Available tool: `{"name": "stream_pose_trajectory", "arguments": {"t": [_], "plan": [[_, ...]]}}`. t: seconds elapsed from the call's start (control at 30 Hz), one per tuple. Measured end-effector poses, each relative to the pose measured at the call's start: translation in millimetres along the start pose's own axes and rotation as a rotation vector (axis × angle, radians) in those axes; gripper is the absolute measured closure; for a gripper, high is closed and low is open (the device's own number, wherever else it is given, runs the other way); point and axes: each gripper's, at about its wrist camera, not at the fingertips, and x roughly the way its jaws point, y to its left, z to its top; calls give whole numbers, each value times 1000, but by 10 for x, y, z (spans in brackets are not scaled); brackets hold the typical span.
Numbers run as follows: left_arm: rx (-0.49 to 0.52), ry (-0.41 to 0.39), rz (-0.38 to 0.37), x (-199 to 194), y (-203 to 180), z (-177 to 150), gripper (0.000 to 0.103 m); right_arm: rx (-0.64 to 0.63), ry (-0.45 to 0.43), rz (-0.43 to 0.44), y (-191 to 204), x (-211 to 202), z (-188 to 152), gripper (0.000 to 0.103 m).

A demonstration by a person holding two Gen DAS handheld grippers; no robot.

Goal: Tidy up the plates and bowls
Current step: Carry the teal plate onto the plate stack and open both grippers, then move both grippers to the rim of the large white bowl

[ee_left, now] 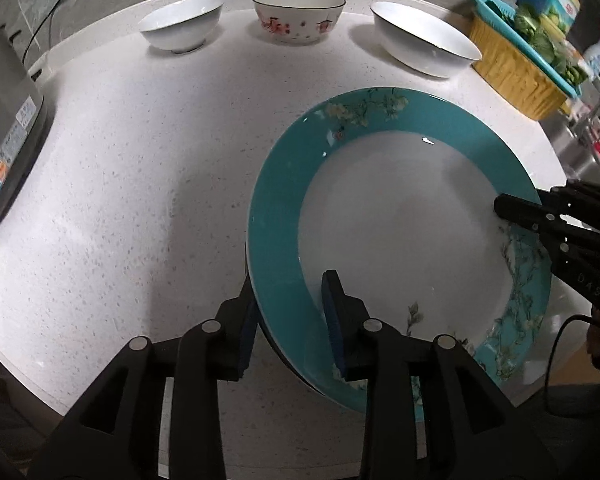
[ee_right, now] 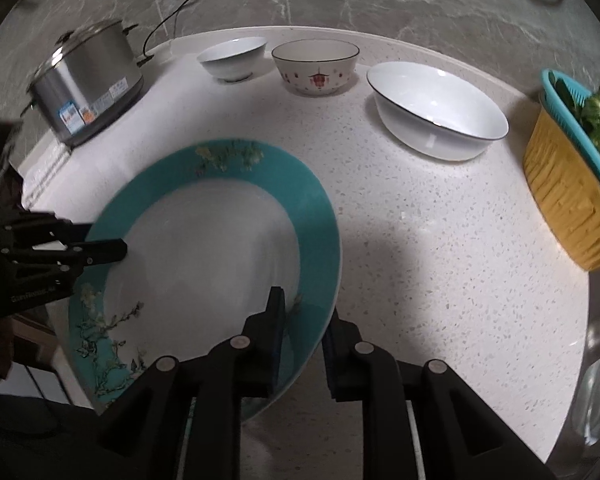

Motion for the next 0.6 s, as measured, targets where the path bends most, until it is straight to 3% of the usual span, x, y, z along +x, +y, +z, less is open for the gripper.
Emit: {"name": "stream_pose_trajectory", "arguments": {"t": [0.33, 0.37, 0.4, 0.47, 0.6], "plan": [[47, -8, 51, -91, -65, 23, 71, -38, -35, -35, 35, 23, -87, 76], [50, -19, 54, -139, -46, 37, 59, -34, -38, -37, 36, 26, -85, 75], [48, -41, 56, -207, -8, 77, 37, -27, -42, -36, 39, 33, -81, 72], [37, -90, 41, -354, 91, 222, 20, -15, -29, -48, 44, 50, -65, 45], [40, -96, -51, -438, 226, 715, 9, 46, -84, -78, -21, -132, -6, 33]]}}
